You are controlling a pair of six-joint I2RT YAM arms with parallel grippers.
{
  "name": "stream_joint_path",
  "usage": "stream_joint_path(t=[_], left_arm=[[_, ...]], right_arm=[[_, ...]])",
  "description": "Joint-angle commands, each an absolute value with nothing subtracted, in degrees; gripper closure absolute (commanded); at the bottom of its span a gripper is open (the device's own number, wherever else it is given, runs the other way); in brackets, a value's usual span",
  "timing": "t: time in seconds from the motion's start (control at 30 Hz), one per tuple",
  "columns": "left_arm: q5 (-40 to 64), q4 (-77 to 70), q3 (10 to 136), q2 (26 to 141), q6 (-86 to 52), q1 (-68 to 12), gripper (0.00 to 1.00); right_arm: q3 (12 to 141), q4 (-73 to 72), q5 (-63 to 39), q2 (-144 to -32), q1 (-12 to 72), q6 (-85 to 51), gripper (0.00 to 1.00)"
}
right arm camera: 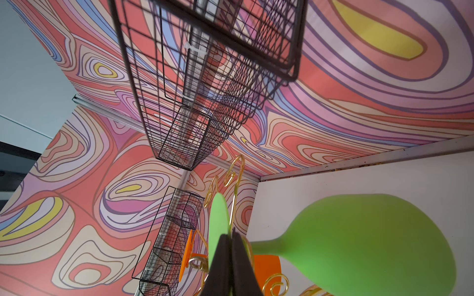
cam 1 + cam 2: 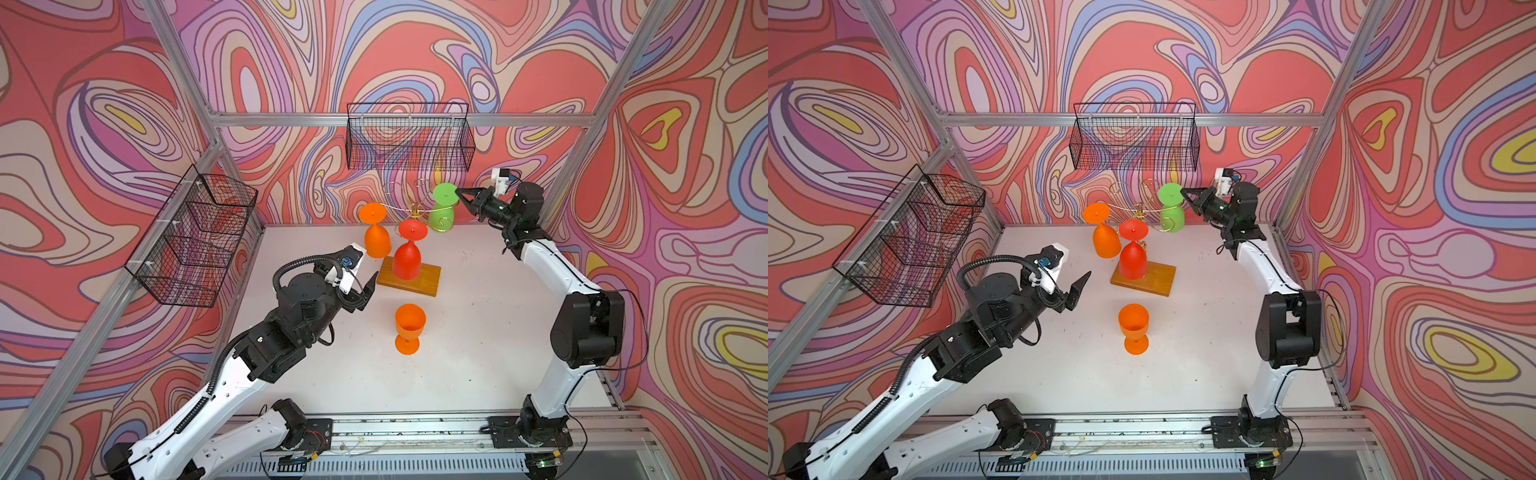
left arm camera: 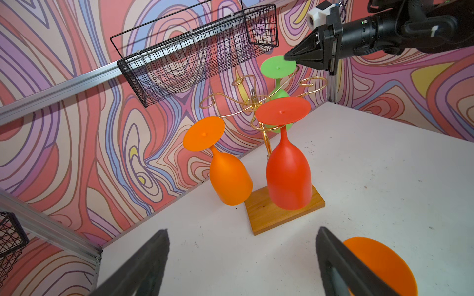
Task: Take the wine glass off the wine glass rack
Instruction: Pick up the wine glass from the wine glass rack.
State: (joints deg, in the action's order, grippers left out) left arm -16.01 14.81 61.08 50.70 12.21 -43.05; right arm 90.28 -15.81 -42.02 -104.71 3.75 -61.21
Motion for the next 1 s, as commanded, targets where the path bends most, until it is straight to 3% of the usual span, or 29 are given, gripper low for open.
stream_joint_path(t=[0.0,0.97], left_arm=[[-15.2,14.6,62.1,51.0,12.7,-42.6,0.11],[-15.7,14.6,60.9,49.6,12.7,-42.5,0.12]], right_arm=[[91.0,-16.6,-41.8,-105.9,4.0,-61.8,1.00],[86.1,-22.7,-42.7,-102.0,2.8,-72.1,1.00]])
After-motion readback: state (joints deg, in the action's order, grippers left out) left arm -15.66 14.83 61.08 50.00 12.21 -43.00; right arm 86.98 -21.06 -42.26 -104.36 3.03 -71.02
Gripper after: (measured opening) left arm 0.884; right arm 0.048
